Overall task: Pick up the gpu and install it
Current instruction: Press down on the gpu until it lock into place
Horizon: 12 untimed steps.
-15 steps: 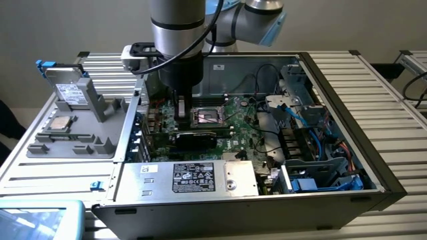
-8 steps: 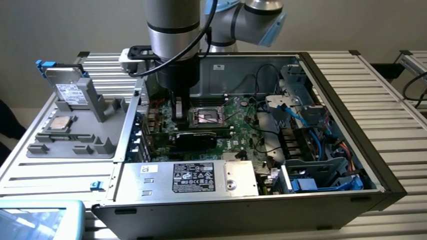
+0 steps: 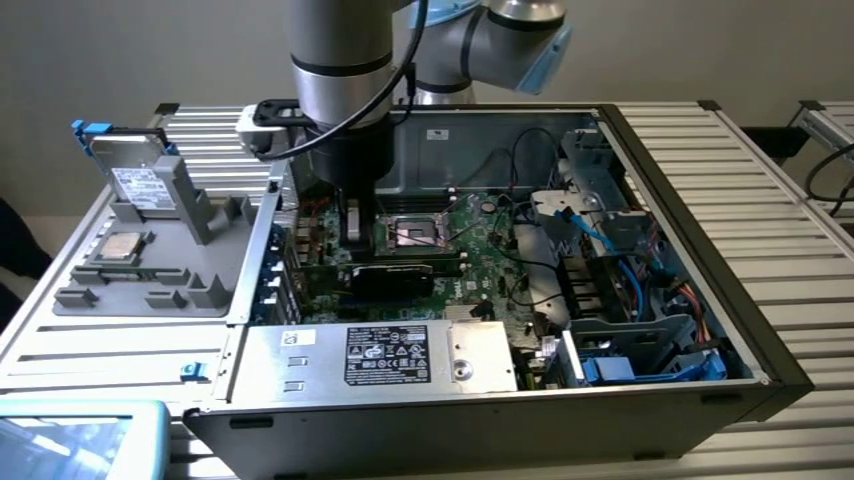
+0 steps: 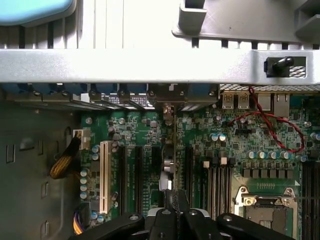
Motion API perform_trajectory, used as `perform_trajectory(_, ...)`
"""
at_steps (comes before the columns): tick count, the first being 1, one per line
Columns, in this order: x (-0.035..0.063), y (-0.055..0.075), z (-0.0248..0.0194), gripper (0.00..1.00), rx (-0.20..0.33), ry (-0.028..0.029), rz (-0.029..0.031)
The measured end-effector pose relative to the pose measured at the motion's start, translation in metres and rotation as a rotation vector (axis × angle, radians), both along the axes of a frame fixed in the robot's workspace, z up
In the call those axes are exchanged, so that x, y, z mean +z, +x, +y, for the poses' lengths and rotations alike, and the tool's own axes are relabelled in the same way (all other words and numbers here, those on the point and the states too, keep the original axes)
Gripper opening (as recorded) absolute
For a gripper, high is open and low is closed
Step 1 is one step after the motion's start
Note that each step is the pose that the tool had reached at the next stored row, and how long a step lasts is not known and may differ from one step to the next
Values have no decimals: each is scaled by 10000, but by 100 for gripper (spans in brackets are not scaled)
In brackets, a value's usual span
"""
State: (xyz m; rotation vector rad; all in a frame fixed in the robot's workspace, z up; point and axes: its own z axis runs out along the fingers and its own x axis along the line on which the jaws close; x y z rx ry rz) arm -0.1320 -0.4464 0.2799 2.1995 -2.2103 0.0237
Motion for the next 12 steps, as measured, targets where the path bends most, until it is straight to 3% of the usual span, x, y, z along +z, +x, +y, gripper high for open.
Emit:
perform_trajectory(2,-18,-5,11,12,-2,-51,-25)
perform_trajectory(6,-46,-14,24,12,-2,-253,-78)
perform_trajectory(12,-118,-38,26,12,-4,-281,-266)
